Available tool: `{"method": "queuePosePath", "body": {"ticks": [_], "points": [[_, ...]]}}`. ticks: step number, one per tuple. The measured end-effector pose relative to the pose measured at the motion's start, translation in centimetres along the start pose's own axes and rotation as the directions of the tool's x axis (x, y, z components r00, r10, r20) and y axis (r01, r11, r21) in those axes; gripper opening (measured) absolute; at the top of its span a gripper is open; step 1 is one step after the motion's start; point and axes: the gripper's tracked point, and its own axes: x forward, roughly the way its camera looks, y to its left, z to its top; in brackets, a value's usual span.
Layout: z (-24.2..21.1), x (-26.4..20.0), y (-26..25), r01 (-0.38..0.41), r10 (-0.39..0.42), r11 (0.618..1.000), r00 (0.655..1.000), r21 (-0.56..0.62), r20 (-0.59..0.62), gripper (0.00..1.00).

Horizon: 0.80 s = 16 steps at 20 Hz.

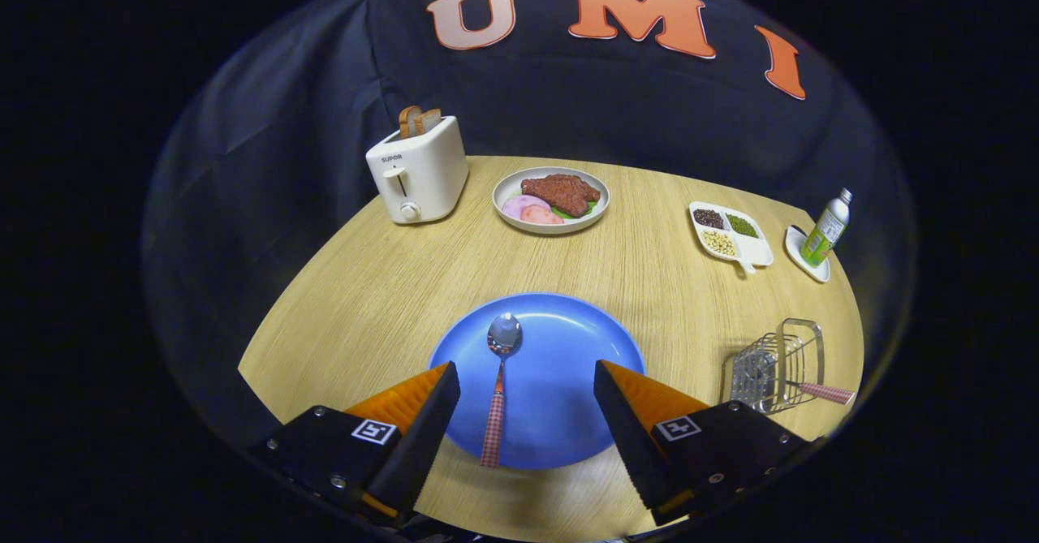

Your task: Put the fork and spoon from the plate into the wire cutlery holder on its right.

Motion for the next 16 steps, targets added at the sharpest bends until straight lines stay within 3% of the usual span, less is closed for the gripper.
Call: {"method": "queuePosePath", "body": {"ticks": [4, 6, 16], "points": [[-2.6, 1.8, 1.3, -0.007, 0.007, 1.0, 0.999, 0.006, -0.05, 0.94], [-3.5, 2.8, 1.6, -0.012, 0.012, 1.0, 0.998, 0.0, -0.067, 0.87], [-6.0, 4.8, 2.2, 0.0, 0.0, 1.0, 0.993, -0.001, -0.114, 0.4]]}}
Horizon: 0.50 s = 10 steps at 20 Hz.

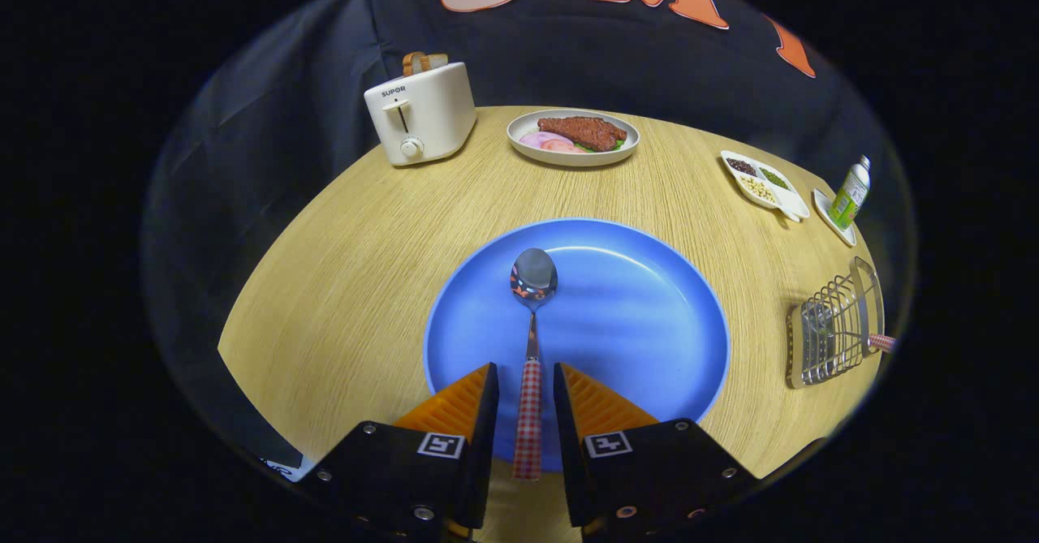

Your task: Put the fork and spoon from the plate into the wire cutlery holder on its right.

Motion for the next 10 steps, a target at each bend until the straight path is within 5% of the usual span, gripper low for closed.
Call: {"method": "queuePosePath", "body": {"ticks": [5, 10], "points": [[-0.1, -0.2, -0.7, 0.022, -0.022, 1.0, 1.0, 0.014, -0.011, 0.13], [1.4, -2.2, -2.0, 0.017, -0.017, 0.998, 1.0, 0.052, -0.015, 0.1]]}}
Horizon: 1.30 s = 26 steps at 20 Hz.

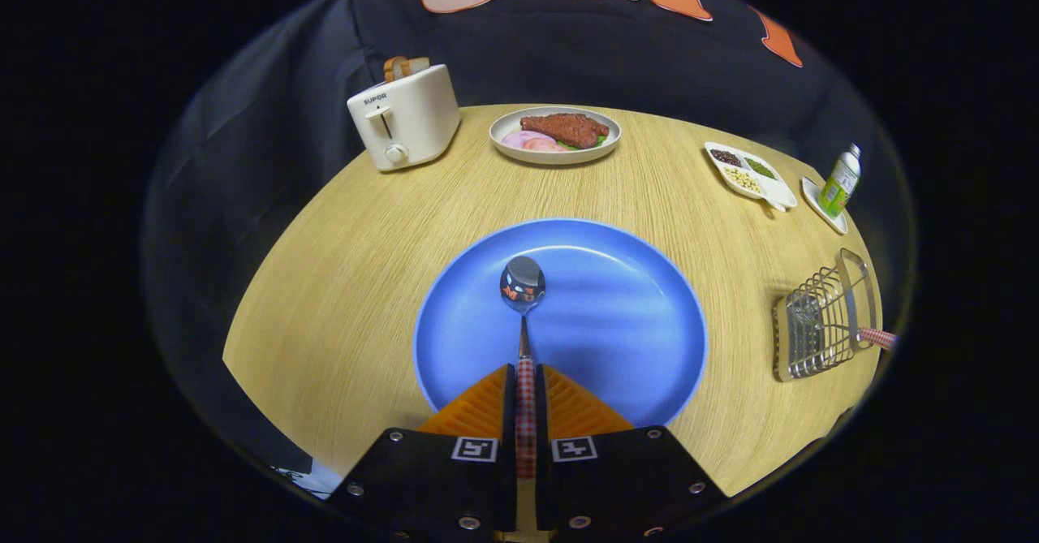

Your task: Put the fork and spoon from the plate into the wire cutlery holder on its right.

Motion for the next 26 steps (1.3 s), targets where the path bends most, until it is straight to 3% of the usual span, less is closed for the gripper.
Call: {"method": "queuePosePath", "body": {"ticks": [10, 15, 20, 26], "points": [[3.3, -5.6, -6.4, 0.035, -0.037, 0.996, 0.999, 0.078, 0.023, 0.05], [5.3, -10.3, -12.2, 0.07, -0.072, 0.991, 0.997, 0.113, 0.015, 0.05], [5.8, -14.2, -18.8, 0.129, -0.126, 0.983, 0.991, 0.127, -0.032, 0.05], [3.9, -16.1, -23.0, 0.142, -0.123, 0.983, 0.981, 0.12, -0.151, 0.05]]}}
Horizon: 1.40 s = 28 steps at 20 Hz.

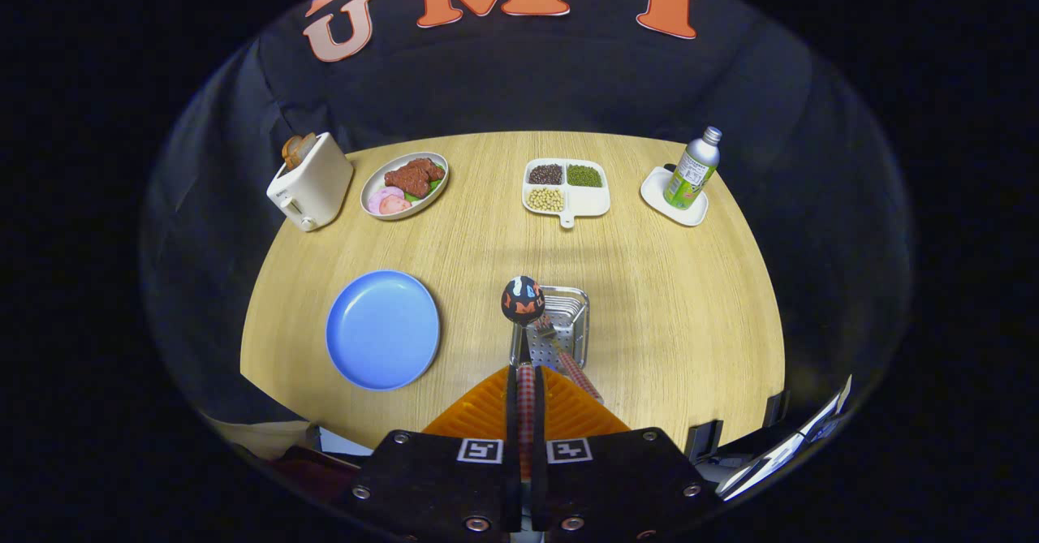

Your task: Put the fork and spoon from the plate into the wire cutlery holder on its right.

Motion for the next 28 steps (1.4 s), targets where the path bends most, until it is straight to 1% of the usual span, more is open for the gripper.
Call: {"method": "queuePosePath", "body": {"ticks": [6, 9, 15, 19, 22, 24, 25, 28], "points": [[-0.7, 1.6, -1.3, -0.031, 0.027, 0.999, 0.991, -0.031, -0.132, 0.05], [-0.9, 2.9, -1.9, -0.044, 0.036, 0.998, 0.976, -0.034, -0.215, 0.05], [-1.4, 5.4, -2.3, -0.052, 0.028, 0.997, 0.946, -0.063, -0.324, 0.05], [-1.4, 6.9, -2.6, -0.044, 0.011, 0.996, 0.932, -0.083, -0.362, 0.06], [-1.4, 7.5, -2.7, -0.056, 0.018, 0.994, 0.929, -0.094, -0.369, 0.07], [-1.4, 7.7, -2.6, -0.061, 0.024, 0.994, 0.932, -0.089, -0.362, 0.09], [-1.3, 7.7, -2.4, -0.069, 0.036, 0.995, 0.934, -0.079, -0.356, 0.09], [-0.4, 7.3, -1.9, -0.091, 0.071, 0.995, 0.946, -0.049, -0.315, 0.14]]}}
